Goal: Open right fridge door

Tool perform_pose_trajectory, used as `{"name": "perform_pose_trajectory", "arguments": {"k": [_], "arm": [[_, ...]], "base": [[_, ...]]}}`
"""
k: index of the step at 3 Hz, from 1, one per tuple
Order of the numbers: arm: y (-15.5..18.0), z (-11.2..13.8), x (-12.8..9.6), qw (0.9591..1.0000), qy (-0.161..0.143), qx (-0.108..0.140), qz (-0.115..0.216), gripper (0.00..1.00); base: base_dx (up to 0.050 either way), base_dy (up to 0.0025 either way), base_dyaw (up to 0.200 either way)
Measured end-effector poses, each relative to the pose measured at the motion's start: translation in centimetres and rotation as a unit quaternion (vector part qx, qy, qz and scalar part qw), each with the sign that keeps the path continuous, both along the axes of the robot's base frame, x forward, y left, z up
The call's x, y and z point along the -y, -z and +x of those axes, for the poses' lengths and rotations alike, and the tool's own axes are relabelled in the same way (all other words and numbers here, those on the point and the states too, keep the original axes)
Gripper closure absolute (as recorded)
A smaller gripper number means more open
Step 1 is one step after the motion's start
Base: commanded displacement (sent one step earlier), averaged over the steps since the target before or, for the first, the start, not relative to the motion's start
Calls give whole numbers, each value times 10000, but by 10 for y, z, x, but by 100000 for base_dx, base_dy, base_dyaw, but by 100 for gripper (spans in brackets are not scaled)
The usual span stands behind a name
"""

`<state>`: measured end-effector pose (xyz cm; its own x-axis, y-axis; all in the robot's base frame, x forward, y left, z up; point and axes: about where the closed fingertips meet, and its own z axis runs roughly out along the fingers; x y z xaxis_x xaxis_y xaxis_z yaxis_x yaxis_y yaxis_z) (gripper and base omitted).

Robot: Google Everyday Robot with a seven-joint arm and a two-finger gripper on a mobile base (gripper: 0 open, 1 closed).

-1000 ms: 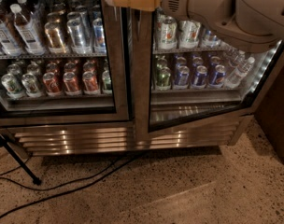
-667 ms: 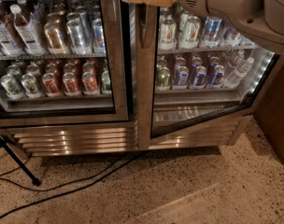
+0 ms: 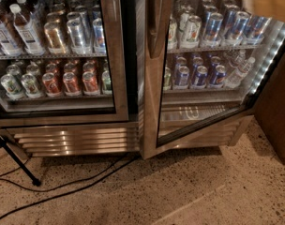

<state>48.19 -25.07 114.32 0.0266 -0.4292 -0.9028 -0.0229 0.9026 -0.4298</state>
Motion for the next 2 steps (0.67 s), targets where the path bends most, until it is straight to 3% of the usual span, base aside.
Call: {"name": "perform_pose_trajectory", "arguments": {"k": [1,2], "arm": [[4,-89,42,9924,936,-212,-771,0],[-3,-107,38,9893,1088,-248,-937,0]], "base": [[0,0,0],[0,0,0]]}}
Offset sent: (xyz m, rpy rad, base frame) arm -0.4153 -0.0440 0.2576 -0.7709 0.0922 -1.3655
